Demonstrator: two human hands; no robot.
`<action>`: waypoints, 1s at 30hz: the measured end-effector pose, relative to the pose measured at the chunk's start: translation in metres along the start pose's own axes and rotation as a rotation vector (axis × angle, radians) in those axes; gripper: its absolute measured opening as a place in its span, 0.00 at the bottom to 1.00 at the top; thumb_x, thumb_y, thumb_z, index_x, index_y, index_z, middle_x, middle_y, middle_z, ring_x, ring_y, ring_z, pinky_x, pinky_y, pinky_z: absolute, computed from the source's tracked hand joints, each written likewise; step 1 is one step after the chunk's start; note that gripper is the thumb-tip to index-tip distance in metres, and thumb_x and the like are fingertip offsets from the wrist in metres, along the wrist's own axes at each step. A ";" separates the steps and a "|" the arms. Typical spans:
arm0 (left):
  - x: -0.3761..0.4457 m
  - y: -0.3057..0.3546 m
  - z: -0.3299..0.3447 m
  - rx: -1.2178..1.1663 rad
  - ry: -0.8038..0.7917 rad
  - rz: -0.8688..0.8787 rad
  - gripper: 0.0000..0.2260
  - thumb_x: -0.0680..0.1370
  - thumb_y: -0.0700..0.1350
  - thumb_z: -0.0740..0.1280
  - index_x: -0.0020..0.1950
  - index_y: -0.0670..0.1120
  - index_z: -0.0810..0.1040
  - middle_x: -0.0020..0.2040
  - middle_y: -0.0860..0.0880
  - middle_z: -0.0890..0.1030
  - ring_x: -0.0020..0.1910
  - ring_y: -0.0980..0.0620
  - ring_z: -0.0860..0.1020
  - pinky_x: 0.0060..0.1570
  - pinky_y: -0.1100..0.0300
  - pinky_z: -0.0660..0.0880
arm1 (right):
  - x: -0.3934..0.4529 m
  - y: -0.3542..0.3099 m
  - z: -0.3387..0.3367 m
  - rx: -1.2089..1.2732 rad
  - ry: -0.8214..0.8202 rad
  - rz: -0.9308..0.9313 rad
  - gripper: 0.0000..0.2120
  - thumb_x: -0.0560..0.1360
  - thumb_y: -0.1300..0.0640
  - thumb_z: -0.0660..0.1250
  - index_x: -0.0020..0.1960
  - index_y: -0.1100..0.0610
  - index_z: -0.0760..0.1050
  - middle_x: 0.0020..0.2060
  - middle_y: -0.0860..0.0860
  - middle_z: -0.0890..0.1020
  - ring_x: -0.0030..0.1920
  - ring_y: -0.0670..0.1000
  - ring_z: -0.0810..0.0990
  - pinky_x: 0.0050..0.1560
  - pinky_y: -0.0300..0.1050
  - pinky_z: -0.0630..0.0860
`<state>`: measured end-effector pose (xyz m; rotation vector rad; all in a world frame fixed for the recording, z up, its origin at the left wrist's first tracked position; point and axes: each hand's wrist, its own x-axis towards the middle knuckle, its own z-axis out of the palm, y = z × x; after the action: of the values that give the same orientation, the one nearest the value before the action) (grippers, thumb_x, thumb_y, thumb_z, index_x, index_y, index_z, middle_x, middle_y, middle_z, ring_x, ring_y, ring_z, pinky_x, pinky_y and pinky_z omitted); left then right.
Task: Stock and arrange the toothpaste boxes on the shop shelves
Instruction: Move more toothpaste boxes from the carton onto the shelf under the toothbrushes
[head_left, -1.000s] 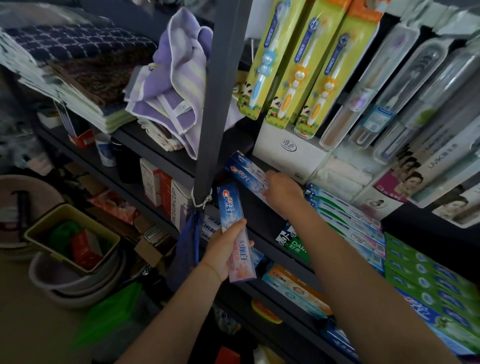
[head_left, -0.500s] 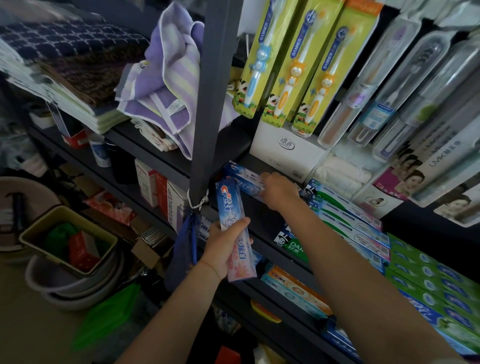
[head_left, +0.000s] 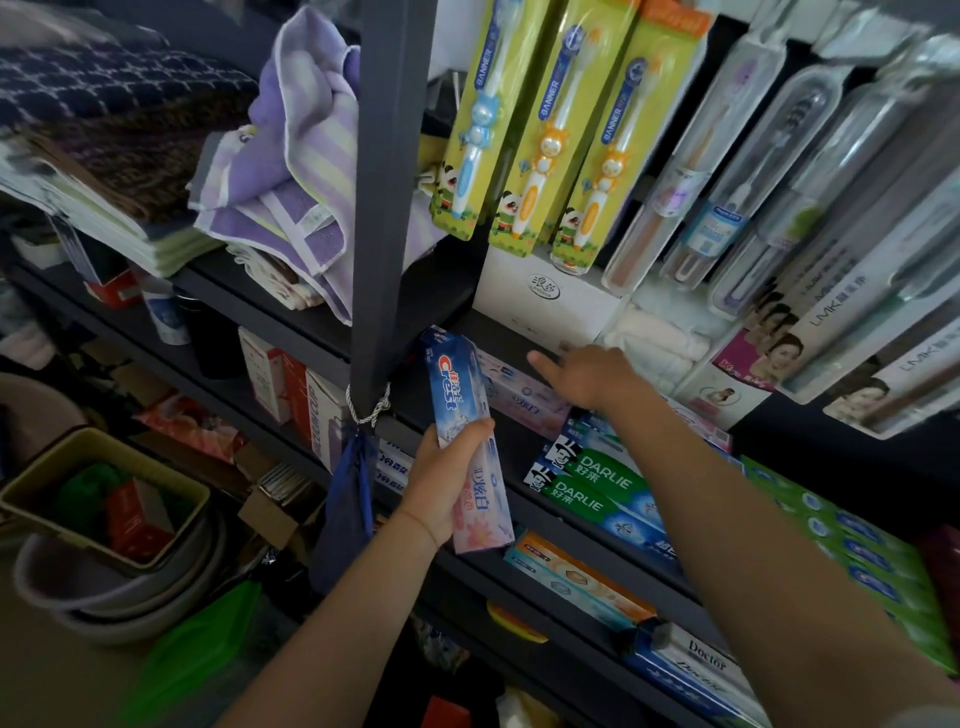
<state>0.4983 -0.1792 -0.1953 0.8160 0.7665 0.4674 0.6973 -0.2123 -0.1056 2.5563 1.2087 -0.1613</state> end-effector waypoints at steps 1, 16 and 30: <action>0.001 0.001 0.004 0.017 -0.003 0.003 0.15 0.75 0.49 0.73 0.59 0.51 0.77 0.55 0.43 0.82 0.51 0.45 0.82 0.55 0.47 0.79 | -0.002 0.002 0.001 -0.020 -0.014 -0.003 0.38 0.81 0.34 0.39 0.53 0.58 0.80 0.61 0.59 0.78 0.62 0.59 0.74 0.66 0.55 0.64; 0.003 0.001 0.017 0.041 0.000 -0.025 0.18 0.75 0.49 0.73 0.62 0.48 0.73 0.55 0.38 0.81 0.41 0.43 0.83 0.39 0.53 0.80 | -0.014 0.008 0.002 0.063 -0.114 0.042 0.37 0.81 0.34 0.42 0.64 0.59 0.76 0.65 0.60 0.76 0.64 0.59 0.75 0.65 0.52 0.70; -0.008 -0.006 0.022 0.093 -0.182 -0.051 0.13 0.77 0.47 0.70 0.60 0.50 0.76 0.50 0.43 0.82 0.43 0.45 0.82 0.47 0.48 0.82 | -0.009 -0.015 0.007 0.088 0.016 -0.106 0.09 0.77 0.52 0.64 0.42 0.56 0.73 0.41 0.53 0.78 0.42 0.55 0.75 0.42 0.44 0.69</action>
<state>0.5099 -0.1979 -0.1867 0.9105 0.6423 0.3086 0.6802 -0.2122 -0.1135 2.5736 1.3729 -0.2223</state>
